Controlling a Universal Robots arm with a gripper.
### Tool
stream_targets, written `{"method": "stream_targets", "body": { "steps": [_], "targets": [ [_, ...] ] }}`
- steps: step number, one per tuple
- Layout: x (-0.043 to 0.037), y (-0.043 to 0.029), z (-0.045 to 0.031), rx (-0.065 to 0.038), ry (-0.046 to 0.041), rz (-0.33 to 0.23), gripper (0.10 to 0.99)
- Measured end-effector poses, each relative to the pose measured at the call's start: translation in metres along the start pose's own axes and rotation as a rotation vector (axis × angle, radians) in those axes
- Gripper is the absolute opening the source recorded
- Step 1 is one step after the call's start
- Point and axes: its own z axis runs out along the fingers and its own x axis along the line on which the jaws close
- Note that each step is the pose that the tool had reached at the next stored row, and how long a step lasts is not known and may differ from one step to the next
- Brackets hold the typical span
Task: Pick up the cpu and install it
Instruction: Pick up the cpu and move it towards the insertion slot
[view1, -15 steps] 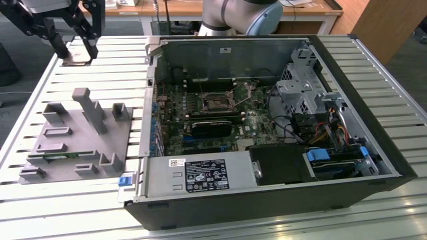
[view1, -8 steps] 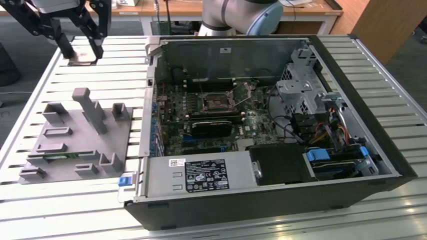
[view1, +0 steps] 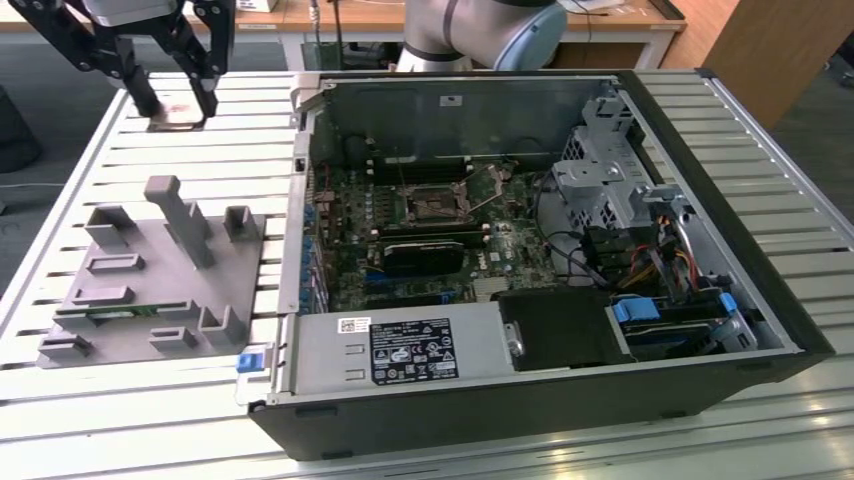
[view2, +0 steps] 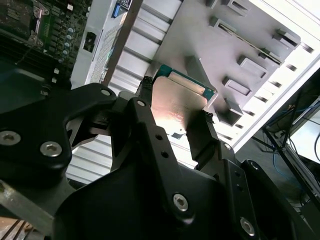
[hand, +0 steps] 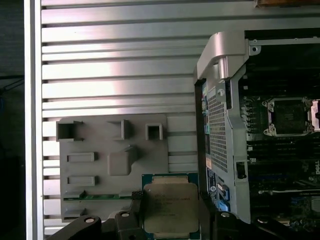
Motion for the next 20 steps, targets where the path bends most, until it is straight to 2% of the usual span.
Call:
{"method": "stream_targets", "body": {
  "steps": [20],
  "targets": [
    [-0.0301,0.0017,-0.0002,0.0,0.0,0.0,0.525]
  ]
}}
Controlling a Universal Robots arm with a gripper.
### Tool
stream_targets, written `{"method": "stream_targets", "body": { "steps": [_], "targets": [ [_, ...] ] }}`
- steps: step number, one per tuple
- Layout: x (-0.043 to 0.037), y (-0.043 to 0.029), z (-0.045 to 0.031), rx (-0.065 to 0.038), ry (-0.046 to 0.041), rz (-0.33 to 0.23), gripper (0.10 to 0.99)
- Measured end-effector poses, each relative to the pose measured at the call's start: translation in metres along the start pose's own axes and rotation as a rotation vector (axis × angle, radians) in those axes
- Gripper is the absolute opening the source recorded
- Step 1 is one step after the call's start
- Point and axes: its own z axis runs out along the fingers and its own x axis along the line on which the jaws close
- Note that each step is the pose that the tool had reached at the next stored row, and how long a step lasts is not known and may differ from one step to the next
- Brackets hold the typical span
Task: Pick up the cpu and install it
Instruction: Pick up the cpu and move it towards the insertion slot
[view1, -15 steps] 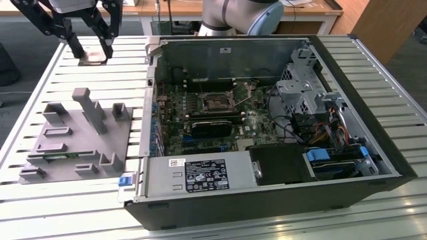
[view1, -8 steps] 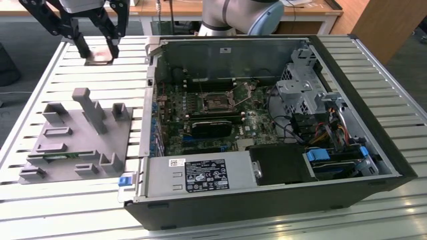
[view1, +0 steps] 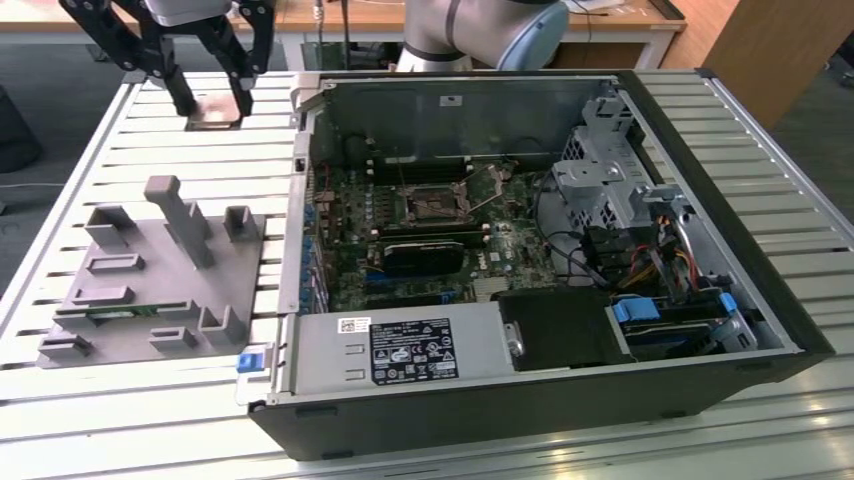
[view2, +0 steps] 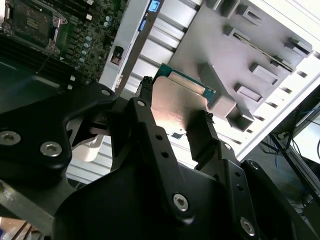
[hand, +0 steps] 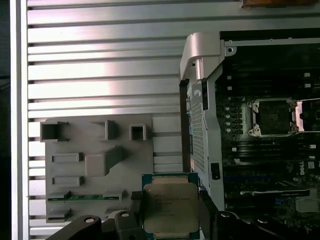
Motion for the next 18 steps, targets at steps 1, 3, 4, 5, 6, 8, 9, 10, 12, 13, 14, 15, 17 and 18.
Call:
{"method": "stream_targets", "body": {
  "steps": [1,3,4,5,6,8,9,10,12,13,14,15,17,18],
  "targets": [
    [-0.0019,0.0001,0.0,0.0,0.0,0.0,0.525],
    [-0.0054,0.0003,0.0,0.0,0.0,0.0,0.525],
    [-0.0071,0.0004,-0.0001,0.0,0.0,0.0,0.525],
    [-0.0087,0.0005,-0.0001,0.0,0.0,0.0,0.525],
    [-0.0103,0.0006,-0.0001,0.0,0.0,0.0,0.525],
    [-0.0136,0.0008,-0.0001,0.0,0.0,0.0,0.525],
    [-0.0152,0.0009,-0.0001,0.0,0.0001,0.0,0.525],
    [-0.0169,0.0009,-0.0001,0.0,0.0,0.0,0.525],
    [-0.0193,0.0011,-0.0001,0.0,0.0001,0.0,0.525],
    [-0.0205,0.0012,-0.0001,0.0,0.0,0.0,0.525],
    [-0.0215,0.0012,-0.0001,0.0,0.0,0.0,0.525],
    [-0.0224,0.0013,-0.0001,0.0,0.0,0.0,0.525],
    [-0.0241,0.0014,-0.0002,0.0,0.0001,0.0,0.525],
    [-0.0251,0.0014,-0.0001,0.0,0.0,0.0,0.525]
  ]
}}
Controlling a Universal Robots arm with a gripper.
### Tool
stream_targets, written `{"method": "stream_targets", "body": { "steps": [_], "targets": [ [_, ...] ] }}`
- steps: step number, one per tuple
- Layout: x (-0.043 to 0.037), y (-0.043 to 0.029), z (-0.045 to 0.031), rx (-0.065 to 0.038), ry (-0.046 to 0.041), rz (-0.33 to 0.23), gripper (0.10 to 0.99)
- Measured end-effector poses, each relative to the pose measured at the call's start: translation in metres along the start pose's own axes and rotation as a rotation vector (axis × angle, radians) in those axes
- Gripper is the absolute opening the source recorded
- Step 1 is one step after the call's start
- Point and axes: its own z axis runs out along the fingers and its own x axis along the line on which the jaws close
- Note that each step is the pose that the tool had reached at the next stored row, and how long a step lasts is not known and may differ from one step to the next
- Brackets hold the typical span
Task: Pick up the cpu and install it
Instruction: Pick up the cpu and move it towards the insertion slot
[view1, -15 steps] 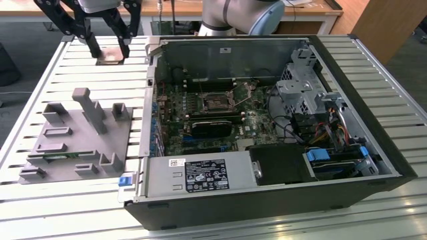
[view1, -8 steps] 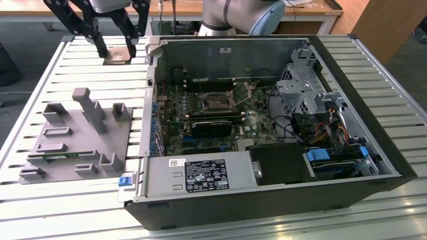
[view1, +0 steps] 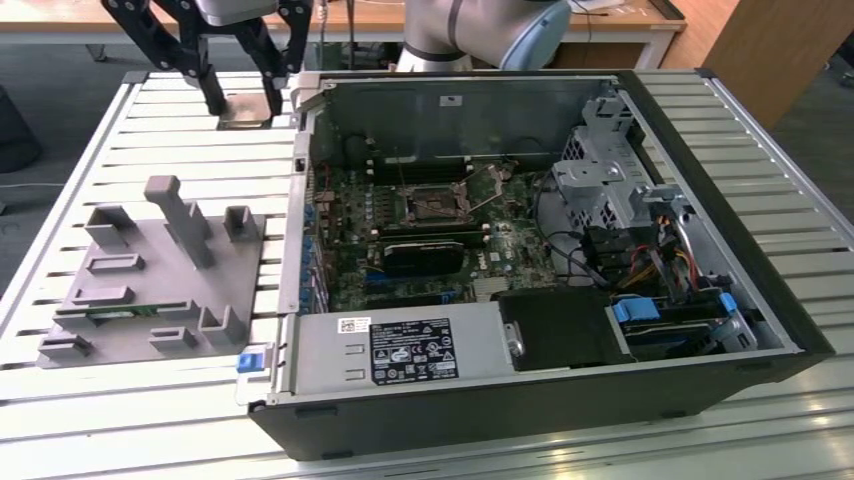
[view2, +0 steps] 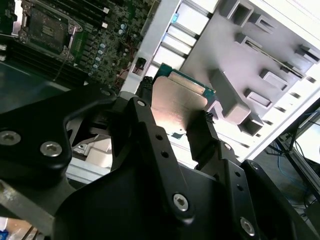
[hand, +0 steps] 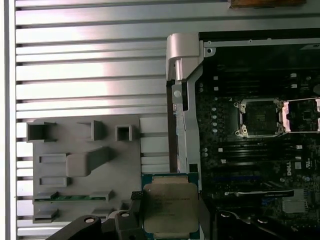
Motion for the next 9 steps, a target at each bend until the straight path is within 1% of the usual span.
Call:
{"method": "stream_targets", "body": {
  "steps": [9],
  "targets": [
    [-0.0076,0.0004,-0.0001,0.0,0.0001,0.0,0.525]
  ]
}}
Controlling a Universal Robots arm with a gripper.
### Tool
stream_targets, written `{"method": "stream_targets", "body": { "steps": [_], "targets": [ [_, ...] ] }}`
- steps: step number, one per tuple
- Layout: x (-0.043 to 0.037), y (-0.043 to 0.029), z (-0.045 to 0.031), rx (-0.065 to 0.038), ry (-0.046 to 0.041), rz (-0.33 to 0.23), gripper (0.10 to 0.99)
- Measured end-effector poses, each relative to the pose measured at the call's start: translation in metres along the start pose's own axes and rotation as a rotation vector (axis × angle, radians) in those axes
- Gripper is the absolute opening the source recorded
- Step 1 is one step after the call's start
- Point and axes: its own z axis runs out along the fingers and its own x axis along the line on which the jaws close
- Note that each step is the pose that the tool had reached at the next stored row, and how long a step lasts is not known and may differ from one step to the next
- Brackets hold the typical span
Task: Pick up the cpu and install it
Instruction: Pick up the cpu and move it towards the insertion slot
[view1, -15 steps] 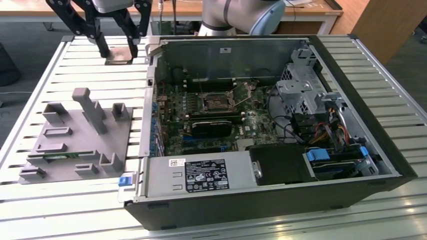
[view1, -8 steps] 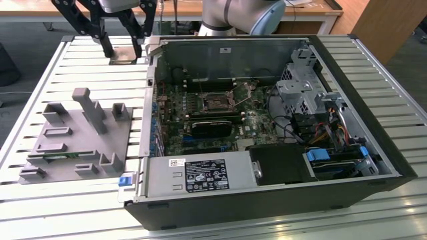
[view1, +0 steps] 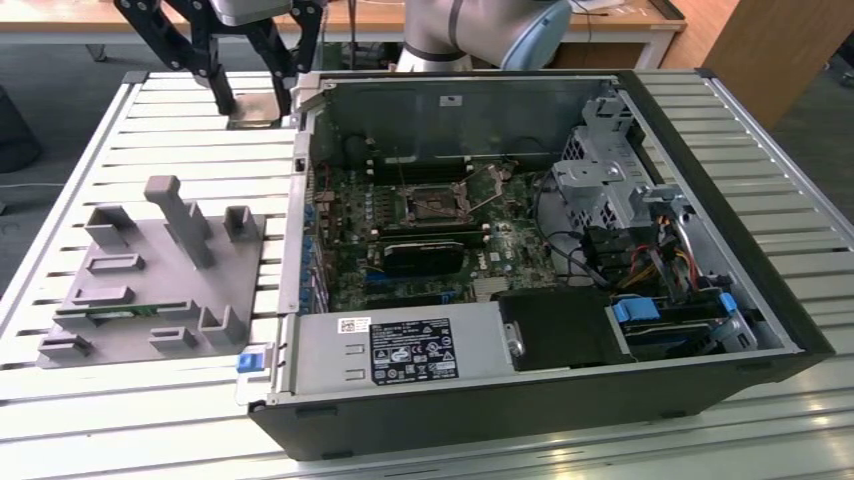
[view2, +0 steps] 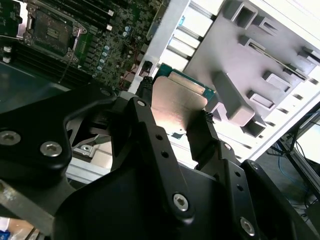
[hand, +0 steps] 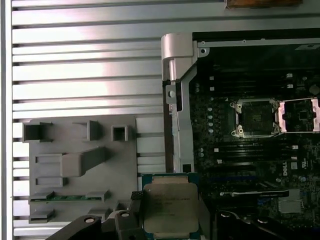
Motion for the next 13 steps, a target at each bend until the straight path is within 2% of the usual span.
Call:
{"method": "stream_targets", "body": {
  "steps": [7,13],
  "targets": [
    [-0.0068,0.0004,-0.0001,0.0,0.0,0.0,0.525],
    [-0.0177,0.001,-0.0001,0.0,0.0,0.0,0.525]
  ]
}}
